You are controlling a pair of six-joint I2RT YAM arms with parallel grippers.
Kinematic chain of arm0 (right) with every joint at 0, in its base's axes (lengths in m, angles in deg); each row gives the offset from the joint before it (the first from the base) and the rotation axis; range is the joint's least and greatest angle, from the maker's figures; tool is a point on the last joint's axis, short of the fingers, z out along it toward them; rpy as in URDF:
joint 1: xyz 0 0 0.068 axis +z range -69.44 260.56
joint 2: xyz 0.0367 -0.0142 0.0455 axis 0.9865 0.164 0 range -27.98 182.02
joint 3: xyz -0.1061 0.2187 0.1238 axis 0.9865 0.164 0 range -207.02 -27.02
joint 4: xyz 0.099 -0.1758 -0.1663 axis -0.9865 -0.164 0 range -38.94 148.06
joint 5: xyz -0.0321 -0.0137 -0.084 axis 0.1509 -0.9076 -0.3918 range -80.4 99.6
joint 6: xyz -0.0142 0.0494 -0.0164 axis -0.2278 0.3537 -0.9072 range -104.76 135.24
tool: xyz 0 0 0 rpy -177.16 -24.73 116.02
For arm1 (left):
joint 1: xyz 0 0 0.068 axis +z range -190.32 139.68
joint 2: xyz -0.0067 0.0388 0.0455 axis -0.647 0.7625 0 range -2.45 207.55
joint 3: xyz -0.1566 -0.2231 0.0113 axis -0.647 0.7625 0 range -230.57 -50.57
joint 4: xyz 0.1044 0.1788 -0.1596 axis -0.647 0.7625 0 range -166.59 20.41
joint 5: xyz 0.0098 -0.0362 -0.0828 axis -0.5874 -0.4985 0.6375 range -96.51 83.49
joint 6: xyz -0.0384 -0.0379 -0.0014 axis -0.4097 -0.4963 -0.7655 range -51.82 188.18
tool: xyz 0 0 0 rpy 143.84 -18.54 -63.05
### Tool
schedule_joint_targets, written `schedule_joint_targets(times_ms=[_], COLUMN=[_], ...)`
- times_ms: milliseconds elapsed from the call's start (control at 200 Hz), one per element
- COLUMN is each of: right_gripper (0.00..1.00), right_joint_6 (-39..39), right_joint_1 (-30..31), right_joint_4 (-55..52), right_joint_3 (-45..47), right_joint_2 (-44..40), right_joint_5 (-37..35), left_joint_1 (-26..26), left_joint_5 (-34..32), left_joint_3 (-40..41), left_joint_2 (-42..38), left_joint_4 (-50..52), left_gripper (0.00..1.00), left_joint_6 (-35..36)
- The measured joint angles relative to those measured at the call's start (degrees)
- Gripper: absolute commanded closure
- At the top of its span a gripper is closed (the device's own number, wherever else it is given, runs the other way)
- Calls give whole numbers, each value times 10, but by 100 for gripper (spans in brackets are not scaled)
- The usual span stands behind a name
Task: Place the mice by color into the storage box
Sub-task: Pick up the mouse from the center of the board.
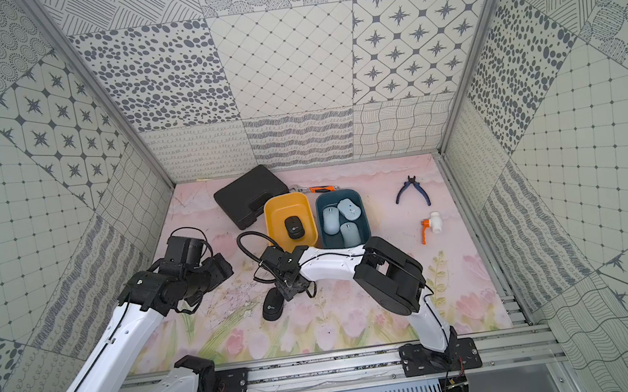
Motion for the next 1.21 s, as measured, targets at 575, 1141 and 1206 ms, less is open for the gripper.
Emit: schedule_joint_targets(times_ms=[575,1141,1206], right_gripper=[41,41,41], right_joint_6=[1,2,2], right_joint_1=[2,2,2], right_joint_4=[8,-62,-70], right_joint_3=[2,3,1], right_joint_2=[1,-53,-68], right_joint_5=[-13,-27,-28], left_joint_1=[0,0,0], left_joint_5=[0,0,0], left_joint_3=[0,4,4], left_joint_2=[-6,-3,-2], left_joint_4=[4,4,4], left_gripper=[11,11,11], left_joint_6=[0,0,0])
